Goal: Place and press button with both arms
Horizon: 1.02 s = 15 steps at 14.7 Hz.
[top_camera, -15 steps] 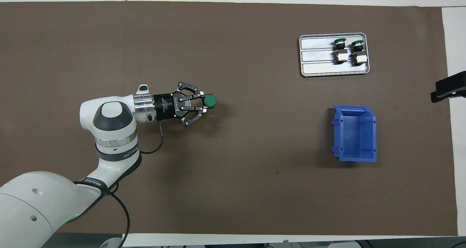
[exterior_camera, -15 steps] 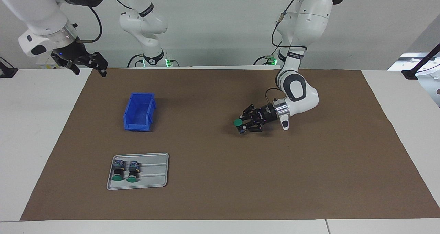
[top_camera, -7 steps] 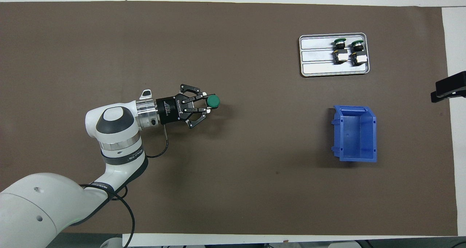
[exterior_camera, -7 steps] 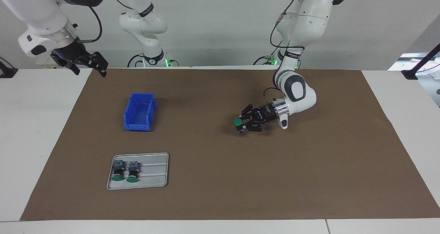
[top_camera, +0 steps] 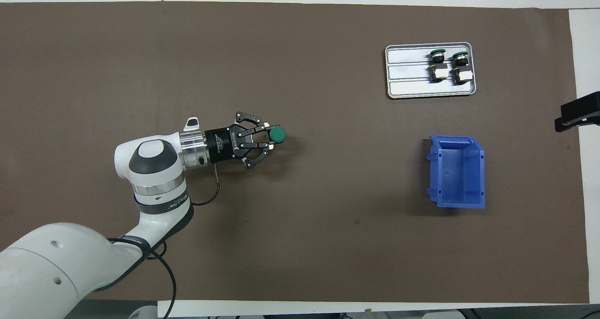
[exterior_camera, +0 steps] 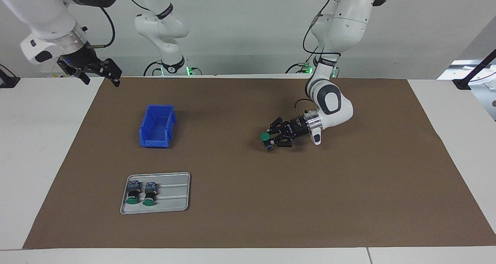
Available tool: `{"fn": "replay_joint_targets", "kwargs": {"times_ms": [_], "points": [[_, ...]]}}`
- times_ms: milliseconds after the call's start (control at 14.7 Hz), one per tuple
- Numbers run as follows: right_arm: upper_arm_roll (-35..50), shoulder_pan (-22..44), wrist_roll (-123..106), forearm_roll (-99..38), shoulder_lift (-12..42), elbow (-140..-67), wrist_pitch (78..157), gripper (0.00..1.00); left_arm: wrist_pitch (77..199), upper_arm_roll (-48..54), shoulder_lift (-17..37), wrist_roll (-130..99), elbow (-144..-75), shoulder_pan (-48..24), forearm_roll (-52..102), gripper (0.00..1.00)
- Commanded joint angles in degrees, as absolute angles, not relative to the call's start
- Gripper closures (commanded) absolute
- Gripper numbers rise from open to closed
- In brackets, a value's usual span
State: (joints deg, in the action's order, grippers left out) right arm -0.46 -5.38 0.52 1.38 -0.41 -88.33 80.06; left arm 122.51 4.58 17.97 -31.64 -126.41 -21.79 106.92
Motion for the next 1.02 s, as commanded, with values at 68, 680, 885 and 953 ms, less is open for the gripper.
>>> {"fn": "replay_joint_targets", "kwargs": {"times_ms": [68, 680, 885, 953], "points": [[-0.44, -5.54, -0.88, 1.32, -1.85, -90.00, 80.86, 0.00, 123.75, 4.31, 17.40, -28.65, -127.79, -22.94, 108.37, 0.91], [-0.44, -5.54, -0.88, 1.32, -1.85, -90.00, 80.86, 0.00, 124.98, 4.22, 17.40, -28.65, -128.06, -23.73, 108.37, 0.89], [-0.44, -5.54, -0.88, 1.32, -1.85, -90.00, 80.86, 0.00, 124.89, 4.31, 17.40, -28.65, -128.14, -23.64, 108.37, 0.88], [-0.44, -5.54, -0.88, 1.32, -1.85, -90.00, 80.86, 0.00, 125.15, 4.22, 17.40, -28.65, -128.14, -23.73, 108.37, 0.87]]}}
